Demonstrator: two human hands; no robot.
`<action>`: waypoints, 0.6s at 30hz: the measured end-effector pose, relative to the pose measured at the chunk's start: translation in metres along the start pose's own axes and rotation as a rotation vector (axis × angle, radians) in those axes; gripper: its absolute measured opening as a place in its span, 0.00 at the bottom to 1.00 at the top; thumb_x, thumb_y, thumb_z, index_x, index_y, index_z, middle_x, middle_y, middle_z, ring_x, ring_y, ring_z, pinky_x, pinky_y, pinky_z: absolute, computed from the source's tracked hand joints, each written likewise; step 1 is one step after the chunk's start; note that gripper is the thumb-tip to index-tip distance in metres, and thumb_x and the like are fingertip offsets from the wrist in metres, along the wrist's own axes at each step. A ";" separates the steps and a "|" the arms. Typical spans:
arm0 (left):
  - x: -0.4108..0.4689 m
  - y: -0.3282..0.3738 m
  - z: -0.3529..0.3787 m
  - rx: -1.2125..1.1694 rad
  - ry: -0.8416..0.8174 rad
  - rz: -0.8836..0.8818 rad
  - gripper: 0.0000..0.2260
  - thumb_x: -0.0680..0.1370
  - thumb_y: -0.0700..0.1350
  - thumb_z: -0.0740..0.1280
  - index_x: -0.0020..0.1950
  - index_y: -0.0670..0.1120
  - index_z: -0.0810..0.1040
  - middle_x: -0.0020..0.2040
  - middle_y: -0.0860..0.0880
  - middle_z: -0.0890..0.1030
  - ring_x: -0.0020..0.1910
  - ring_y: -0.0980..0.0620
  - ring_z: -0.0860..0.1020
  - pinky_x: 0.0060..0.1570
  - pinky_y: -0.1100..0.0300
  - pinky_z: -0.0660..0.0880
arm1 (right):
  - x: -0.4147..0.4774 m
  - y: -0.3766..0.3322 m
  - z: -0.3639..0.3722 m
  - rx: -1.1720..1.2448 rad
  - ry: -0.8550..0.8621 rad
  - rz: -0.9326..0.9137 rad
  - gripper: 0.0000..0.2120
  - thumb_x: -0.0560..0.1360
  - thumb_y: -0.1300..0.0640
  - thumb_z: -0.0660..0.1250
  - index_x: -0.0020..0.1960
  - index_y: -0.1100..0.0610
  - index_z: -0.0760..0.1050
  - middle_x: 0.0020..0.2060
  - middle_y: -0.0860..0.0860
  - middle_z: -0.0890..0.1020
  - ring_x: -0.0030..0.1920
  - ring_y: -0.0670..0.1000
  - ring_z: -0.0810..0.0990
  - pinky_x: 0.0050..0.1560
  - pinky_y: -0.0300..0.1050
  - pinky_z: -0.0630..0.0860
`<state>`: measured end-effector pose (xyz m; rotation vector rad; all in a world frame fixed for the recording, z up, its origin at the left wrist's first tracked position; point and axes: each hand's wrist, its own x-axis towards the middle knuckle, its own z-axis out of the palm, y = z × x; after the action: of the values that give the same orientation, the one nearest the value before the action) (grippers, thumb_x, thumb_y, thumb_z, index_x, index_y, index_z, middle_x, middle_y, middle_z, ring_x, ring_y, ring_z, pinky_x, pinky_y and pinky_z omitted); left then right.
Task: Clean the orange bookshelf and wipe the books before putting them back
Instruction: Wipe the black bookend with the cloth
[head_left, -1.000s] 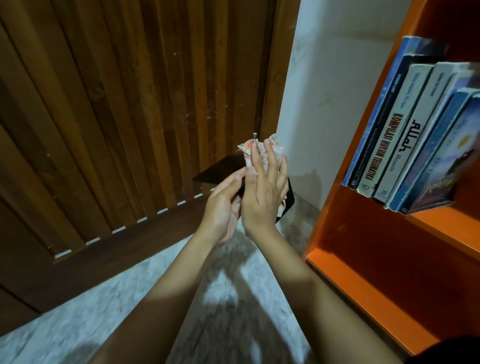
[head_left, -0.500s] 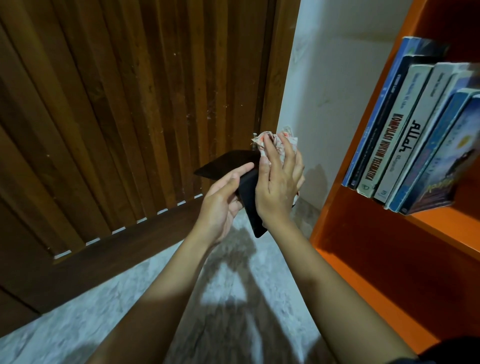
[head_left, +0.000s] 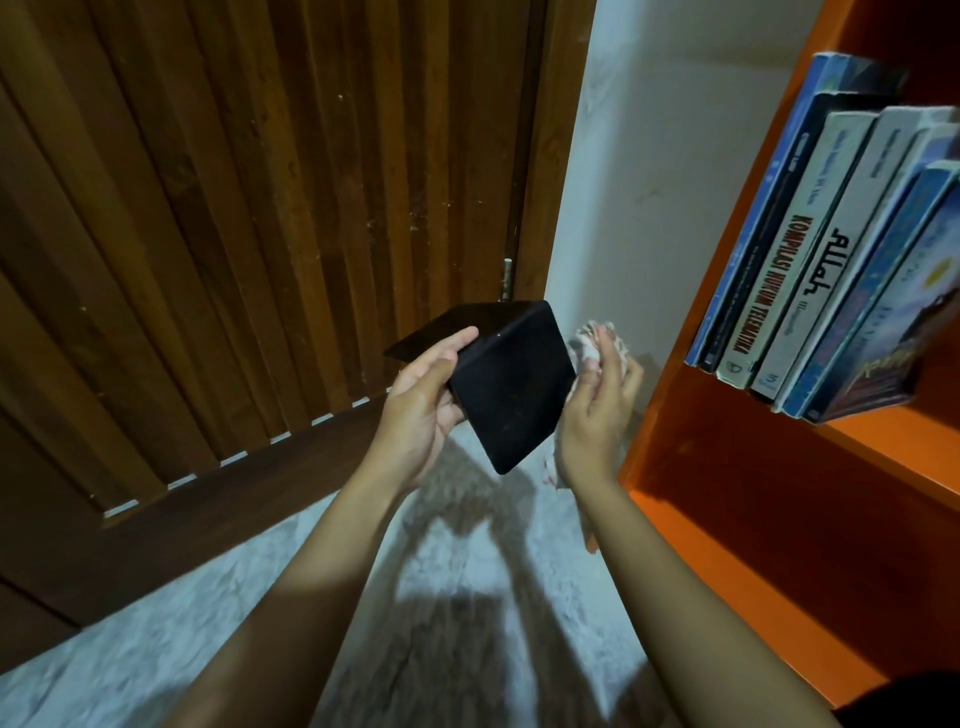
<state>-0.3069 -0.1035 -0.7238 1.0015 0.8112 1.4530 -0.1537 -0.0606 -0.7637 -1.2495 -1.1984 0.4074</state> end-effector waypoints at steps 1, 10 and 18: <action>0.002 -0.001 -0.002 0.003 0.020 -0.010 0.16 0.83 0.41 0.52 0.68 0.42 0.71 0.62 0.44 0.78 0.59 0.51 0.77 0.49 0.64 0.78 | -0.001 0.000 -0.003 0.023 0.036 0.012 0.17 0.82 0.55 0.53 0.68 0.43 0.66 0.67 0.52 0.65 0.57 0.34 0.66 0.49 0.17 0.63; 0.010 -0.016 0.007 -0.249 0.086 -0.064 0.15 0.82 0.39 0.53 0.67 0.38 0.69 0.56 0.42 0.80 0.52 0.50 0.80 0.51 0.60 0.79 | -0.011 -0.007 0.015 -0.011 -0.164 -0.127 0.17 0.82 0.53 0.53 0.68 0.38 0.64 0.63 0.45 0.64 0.64 0.40 0.61 0.60 0.35 0.61; 0.029 -0.007 -0.015 -0.284 0.235 -0.008 0.14 0.82 0.38 0.53 0.66 0.39 0.69 0.54 0.44 0.80 0.51 0.51 0.81 0.51 0.59 0.78 | -0.059 0.016 0.008 0.106 -0.537 -0.300 0.17 0.80 0.60 0.57 0.66 0.51 0.72 0.61 0.46 0.72 0.64 0.42 0.69 0.65 0.33 0.63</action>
<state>-0.3178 -0.0729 -0.7325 0.6210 0.7478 1.6454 -0.1785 -0.0982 -0.8061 -0.8697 -1.7666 0.5953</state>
